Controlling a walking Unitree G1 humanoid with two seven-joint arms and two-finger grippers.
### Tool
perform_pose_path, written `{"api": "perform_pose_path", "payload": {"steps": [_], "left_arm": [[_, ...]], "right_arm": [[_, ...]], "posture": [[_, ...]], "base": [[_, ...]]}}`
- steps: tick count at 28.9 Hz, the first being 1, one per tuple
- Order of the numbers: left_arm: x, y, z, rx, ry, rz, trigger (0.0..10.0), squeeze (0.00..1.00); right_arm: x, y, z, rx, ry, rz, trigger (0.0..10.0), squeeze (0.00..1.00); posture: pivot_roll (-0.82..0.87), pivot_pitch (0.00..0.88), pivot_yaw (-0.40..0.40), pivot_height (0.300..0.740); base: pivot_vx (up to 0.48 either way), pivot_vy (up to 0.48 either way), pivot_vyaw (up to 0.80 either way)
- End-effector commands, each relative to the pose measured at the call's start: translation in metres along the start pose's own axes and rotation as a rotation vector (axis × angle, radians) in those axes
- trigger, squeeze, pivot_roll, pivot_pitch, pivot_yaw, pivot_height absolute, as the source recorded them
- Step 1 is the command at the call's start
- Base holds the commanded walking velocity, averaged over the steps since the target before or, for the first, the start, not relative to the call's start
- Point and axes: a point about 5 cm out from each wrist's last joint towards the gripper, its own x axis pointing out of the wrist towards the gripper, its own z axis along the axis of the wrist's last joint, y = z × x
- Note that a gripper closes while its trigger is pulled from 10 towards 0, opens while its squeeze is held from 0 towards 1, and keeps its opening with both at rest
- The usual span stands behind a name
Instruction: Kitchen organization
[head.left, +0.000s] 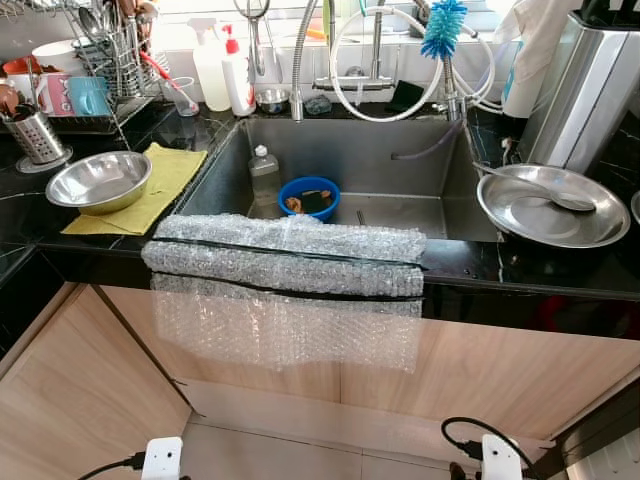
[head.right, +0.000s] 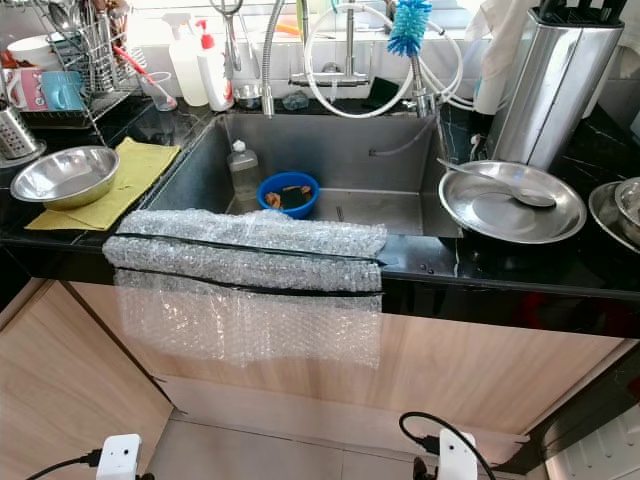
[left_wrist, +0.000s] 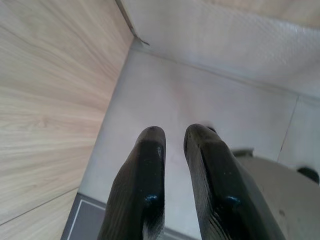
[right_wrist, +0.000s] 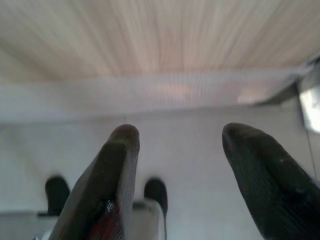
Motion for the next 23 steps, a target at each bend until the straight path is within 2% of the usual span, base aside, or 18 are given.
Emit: {"api": "perform_pose_path", "payload": {"steps": [1, 6, 12, 15, 16, 17, 18, 19, 23], "left_arm": [[-0.002, 0.01, 0.001, -0.026, -0.028, 0.028, 10.0, 0.0], [-0.004, 0.016, 0.004, -0.024, -0.082, 0.033, 10.0, 0.0], [-0.008, 0.025, 0.021, -0.065, -0.265, 0.062, 10.0, 0.0], [-0.012, 0.028, 0.032, -0.077, -0.363, 0.078, 10.0, 0.0], [-0.012, 0.028, 0.032, -0.077, -0.363, 0.078, 10.0, 0.0], [-0.013, 0.029, 0.036, -0.074, -0.395, 0.082, 10.0, 0.0], [-0.02, 0.029, 0.053, -0.08, -0.52, 0.091, 10.0, 0.0], [-0.02, 0.029, 0.053, -0.08, -0.52, 0.091, 10.0, 0.0], [-0.038, 0.025, 0.087, -0.095, -0.719, 0.093, 10.0, 0.0]], "right_arm": [[0.0, -0.001, 0.006, 0.0, -0.053, 0.002, 10.0, 0.0], [-0.002, -0.003, 0.013, -0.042, -0.136, 0.022, 10.0, 0.0], [-0.011, -0.013, 0.034, -0.041, -0.346, 0.025, 10.0, 0.0], [-0.02, -0.016, 0.048, -0.073, -0.459, 0.028, 10.0, 0.0], [-0.02, -0.016, 0.048, -0.073, -0.459, 0.028, 10.0, 0.0], [-0.023, -0.017, 0.052, -0.074, -0.487, 0.026, 10.0, 0.0], [-0.033, -0.017, 0.064, -0.086, -0.564, 0.024, 10.0, 0.0], [-0.033, -0.017, 0.064, -0.086, -0.564, 0.024, 10.0, 0.0], [-0.051, -0.01, 0.09, -0.106, -0.696, 0.042, 10.0, 0.0]], "posture": [[-0.04, 0.034, 0.051, 0.74], [-0.05, 0.038, 0.056, 0.74], [-0.05, 0.042, 0.059, 0.74], [-0.04, 0.047, 0.062, 0.74], [-0.04, 0.047, 0.062, 0.74], [-0.04, 0.047, 0.062, 0.74], [-0.04, 0.05, 0.061, 0.74], [-0.04, 0.05, 0.061, 0.74], [-0.04, 0.05, 0.062, 0.74]], "base": [[0.0, 0.0, 0.0], [0.0, 0.0, 0.0], [0.0, 0.0, 0.0], [0.0, 0.0, 0.0], [0.0, 0.0, 0.0], [0.0, 0.0, 0.0], [0.0, 0.0, 0.0], [0.0, 0.0, 0.0], [0.0, 0.0, 0.0]]}}
